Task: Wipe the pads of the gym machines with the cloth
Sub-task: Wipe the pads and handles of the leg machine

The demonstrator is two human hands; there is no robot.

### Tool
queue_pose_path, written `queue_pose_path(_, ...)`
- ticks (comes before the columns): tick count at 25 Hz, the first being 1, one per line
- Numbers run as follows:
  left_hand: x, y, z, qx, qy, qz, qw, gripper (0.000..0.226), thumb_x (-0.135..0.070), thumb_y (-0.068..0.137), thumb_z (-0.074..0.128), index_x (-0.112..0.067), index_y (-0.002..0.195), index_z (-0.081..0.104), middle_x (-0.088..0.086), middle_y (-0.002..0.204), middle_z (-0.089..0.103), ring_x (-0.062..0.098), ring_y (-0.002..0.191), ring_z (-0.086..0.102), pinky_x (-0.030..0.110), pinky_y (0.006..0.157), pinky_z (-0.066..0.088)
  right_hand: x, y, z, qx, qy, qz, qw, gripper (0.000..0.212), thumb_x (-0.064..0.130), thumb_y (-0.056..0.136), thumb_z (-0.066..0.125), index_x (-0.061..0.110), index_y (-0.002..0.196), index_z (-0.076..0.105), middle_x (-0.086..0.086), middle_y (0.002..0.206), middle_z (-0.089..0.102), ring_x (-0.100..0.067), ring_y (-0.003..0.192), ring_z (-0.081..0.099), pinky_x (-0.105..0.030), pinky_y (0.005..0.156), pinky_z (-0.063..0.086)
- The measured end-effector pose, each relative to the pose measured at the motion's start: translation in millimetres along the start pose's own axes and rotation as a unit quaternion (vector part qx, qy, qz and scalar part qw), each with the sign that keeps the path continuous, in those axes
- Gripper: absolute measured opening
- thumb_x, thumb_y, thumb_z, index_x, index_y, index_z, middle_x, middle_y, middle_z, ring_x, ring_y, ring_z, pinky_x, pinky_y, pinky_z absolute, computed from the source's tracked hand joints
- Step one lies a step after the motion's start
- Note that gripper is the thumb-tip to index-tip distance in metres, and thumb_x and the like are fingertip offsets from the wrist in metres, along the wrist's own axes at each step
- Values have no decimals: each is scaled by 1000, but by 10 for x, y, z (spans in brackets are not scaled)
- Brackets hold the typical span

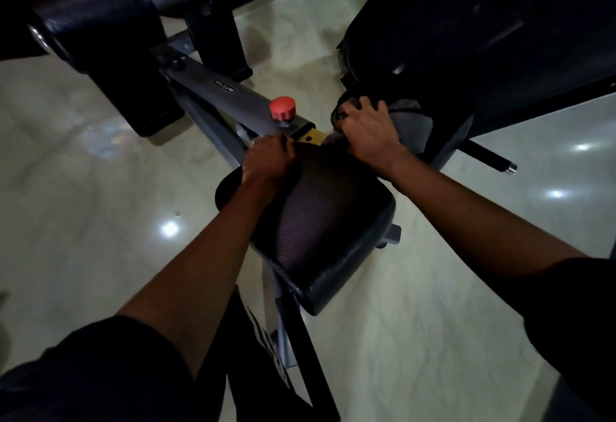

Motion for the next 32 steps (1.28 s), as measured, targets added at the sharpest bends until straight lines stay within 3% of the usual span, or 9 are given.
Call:
queue_pose_path(6, 76, 46, 14, 1, -65, -16, 998, 29, -20, 100, 43, 4, 109, 57, 26, 112, 60, 37, 103, 57, 39, 80, 39, 104, 189, -54, 60, 47, 13, 997, 34, 33, 91, 60, 21, 121, 67, -13, 131, 53, -41, 125, 42, -54, 99, 37)
queue_pose_path(9, 83, 19, -57, 3, -118, -18, 993, 23, -18, 99, 48, 2, 104, 57, 23, 106, 59, 30, 93, 54, 29, 71, 28, 42, 71, -158, 74, 153, 8, 985, 30, 32, 86, 63, 29, 115, 68, -10, 120, 60, -40, 115, 54, -49, 91, 46)
queue_pose_path(11, 118, -44, -92, 13, -134, -15, 991, 24, -18, 98, 49, 2, 106, 59, 24, 109, 59, 30, 93, 55, 27, 71, 29, 16, 11, -243, 100, 209, 8, 973, 28, 36, 84, 65, 29, 111, 68, -8, 111, 67, -36, 106, 63, -45, 85, 52)
queue_pose_path(15, 253, -242, -233, 55, -133, 43, 989, 35, -24, 100, 48, -4, 125, 62, 17, 125, 64, 32, 113, 60, 37, 94, 46, -164, -275, -280, 230, 237, 71, 941, 50, 51, 91, 63, 24, 133, 59, -13, 128, 63, -34, 119, 58, -38, 90, 44)
queue_pose_path(19, 606, -566, -396, 49, -203, 15, 978, 39, -30, 100, 56, -11, 133, 60, 7, 131, 63, 20, 121, 58, 24, 99, 40, -218, -496, -187, 279, 304, 159, 897, 64, 63, 88, 62, 15, 130, 60, -14, 130, 61, -32, 117, 58, -38, 97, 46)
queue_pose_path(22, 773, -674, -383, 62, -250, -28, 966, 42, -36, 99, 56, -18, 138, 57, 1, 133, 62, 13, 124, 56, 14, 97, 37, -30, -131, -268, 299, 279, 144, 901, 79, 74, 82, 56, 14, 133, 58, -15, 136, 58, -34, 122, 56, -38, 97, 44)
queue_pose_path(25, 901, -649, -338, 77, -288, -41, 954, 43, -41, 97, 59, -22, 135, 60, -1, 127, 67, 12, 120, 60, 22, 101, 44, 158, 176, -191, 322, 258, 141, 900, 98, 88, 61, 46, 19, 129, 62, -12, 137, 59, -34, 124, 57, -44, 102, 47)
queue_pose_path(28, 960, -622, -322, 85, -280, -48, 955, 44, -46, 93, 61, -25, 131, 63, -2, 121, 70, 11, 116, 62, 33, 103, 48, 86, 47, -169, 299, 252, 131, 911, 76, 73, 85, 52, 20, 139, 55, -12, 140, 57, -34, 125, 55, -39, 100, 46)
queue_pose_path(32, 1007, -586, -346, 92, -308, -51, 945, 42, -48, 88, 67, -27, 124, 69, -4, 115, 73, 9, 109, 66, 37, 101, 51, -106, -379, -136, 255, 278, 174, 910, 71, 76, 85, 49, 29, 139, 54, -14, 139, 57, -35, 125, 55, -40, 98, 44)
Point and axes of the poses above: each hand's wrist, its own y-axis towards the middle knuckle, its own z-axis out of the palm, x = y × z, the point moved 5 cm from there along y, towards the middle knuckle
